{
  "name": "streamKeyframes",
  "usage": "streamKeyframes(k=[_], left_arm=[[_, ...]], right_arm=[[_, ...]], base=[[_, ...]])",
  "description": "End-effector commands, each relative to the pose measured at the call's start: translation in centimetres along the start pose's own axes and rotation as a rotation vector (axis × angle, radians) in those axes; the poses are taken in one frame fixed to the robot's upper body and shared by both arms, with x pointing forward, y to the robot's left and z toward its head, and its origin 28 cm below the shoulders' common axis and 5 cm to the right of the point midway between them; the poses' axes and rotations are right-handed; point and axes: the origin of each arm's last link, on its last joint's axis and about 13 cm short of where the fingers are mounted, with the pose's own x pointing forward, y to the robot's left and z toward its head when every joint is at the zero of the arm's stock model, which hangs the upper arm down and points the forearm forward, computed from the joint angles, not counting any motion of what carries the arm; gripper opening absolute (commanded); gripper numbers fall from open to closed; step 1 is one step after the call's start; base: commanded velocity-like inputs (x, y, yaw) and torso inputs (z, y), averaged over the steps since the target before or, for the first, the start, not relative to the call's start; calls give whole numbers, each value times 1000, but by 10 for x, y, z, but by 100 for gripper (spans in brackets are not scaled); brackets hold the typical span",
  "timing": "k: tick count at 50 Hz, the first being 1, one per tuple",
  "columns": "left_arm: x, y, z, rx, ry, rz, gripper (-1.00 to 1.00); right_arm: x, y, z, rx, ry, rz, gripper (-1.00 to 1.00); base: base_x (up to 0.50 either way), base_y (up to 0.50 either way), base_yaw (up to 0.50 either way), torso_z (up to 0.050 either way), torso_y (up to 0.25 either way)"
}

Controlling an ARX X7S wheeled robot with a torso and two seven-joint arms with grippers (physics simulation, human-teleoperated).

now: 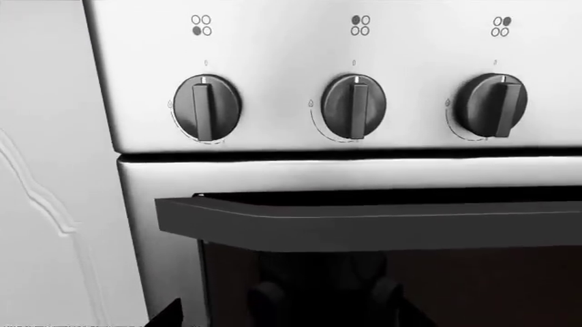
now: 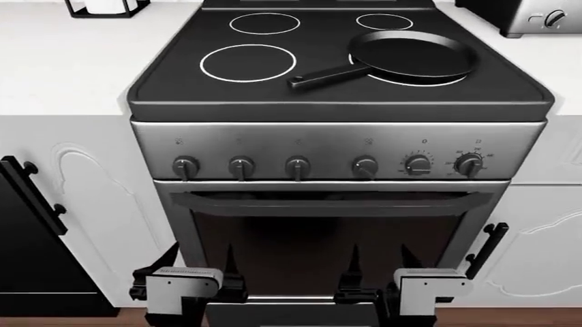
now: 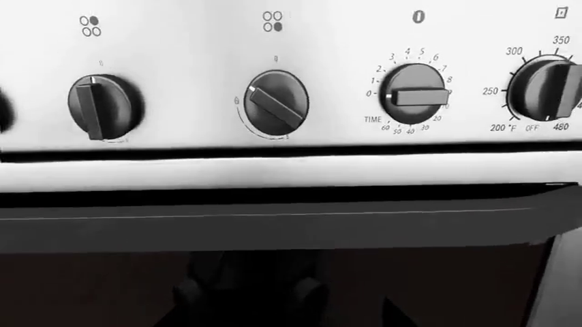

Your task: Turn off the front right burner of the stove.

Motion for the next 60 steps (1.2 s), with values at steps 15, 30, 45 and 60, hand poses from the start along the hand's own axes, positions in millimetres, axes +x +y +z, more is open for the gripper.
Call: streamKeyframes(k=[15,30,45,60], left_arm=[[7,3,-6,-36,48,40,100],[8,4,-9,-48,71,53,100],[8,3,-8,-61,81,47,100],[8,3,-11,-73,99,48,100]], right_arm=[[11,-10,73,-276,-250,-25,100],[26,-24,116,-529,-235,77,100],[48,-32,134,-688,-242,133,100],[60,-29,138,-763,-212,224,100]], base=[[0,0,0,0,0],[0,0,0,0,0],[0,0,0,0,0],[0,0,0,0,0]])
